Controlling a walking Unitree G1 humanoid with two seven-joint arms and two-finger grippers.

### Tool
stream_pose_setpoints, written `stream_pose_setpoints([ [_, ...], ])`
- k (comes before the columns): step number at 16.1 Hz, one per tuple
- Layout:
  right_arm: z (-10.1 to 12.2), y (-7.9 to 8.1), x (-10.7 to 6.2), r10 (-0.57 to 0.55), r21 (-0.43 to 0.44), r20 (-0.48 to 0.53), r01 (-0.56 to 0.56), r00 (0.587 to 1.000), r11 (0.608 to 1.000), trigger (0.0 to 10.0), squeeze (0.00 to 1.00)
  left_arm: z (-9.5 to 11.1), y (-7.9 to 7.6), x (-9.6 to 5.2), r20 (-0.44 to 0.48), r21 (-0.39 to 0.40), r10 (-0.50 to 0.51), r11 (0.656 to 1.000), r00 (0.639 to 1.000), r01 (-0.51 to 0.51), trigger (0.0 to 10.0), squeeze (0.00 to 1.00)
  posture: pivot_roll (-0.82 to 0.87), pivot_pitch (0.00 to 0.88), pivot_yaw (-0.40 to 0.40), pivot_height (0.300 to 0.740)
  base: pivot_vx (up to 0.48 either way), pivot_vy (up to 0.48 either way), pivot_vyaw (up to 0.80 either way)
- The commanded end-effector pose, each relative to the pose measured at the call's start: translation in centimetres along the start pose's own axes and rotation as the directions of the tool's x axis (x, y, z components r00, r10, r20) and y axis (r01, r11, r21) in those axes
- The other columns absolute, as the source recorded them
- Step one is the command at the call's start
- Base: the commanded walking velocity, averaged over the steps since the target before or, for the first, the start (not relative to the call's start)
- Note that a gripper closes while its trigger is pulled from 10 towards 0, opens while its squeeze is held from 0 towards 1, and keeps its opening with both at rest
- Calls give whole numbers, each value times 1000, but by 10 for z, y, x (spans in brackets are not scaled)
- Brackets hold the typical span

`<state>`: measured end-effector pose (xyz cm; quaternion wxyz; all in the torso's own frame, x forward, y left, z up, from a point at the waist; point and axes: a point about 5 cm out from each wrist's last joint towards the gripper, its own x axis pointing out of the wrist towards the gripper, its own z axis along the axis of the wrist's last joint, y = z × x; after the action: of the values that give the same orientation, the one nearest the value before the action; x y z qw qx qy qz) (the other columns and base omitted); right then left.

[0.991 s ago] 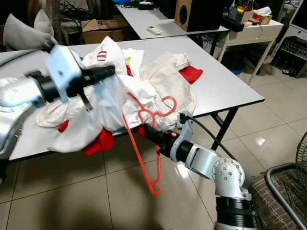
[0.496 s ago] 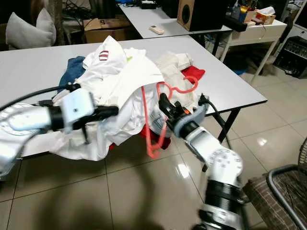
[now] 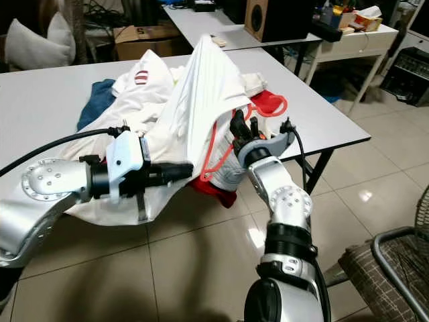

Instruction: Hang hanger

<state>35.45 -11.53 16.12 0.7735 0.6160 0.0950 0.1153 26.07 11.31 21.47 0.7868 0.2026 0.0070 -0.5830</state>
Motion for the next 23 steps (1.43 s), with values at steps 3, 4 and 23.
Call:
stream_pose_setpoints([
  [3, -26, 33, 19, 112, 46, -31, -111, 993, 993, 10000, 0, 10, -12, 9, 72, -57, -99, 993, 993, 103, 0, 0, -96, 0, 22, 740, 0, 0, 0],
  [4, -31, 34, 20, 124, 18, -49, -123, 991, 992, 10000, 0, 19, -12, 14, 136, -88, -105, 989, 985, 118, 0, 0, -96, 0, 22, 740, 0, 0, 0],
  [23, -47, 39, 20, 179, -83, -182, -196, 967, 977, 10000, 0, 72, 17, 37, 493, -294, 106, 955, 863, 50, 0, 0, -91, 0, -7, 740, 0, 0, 0],
])
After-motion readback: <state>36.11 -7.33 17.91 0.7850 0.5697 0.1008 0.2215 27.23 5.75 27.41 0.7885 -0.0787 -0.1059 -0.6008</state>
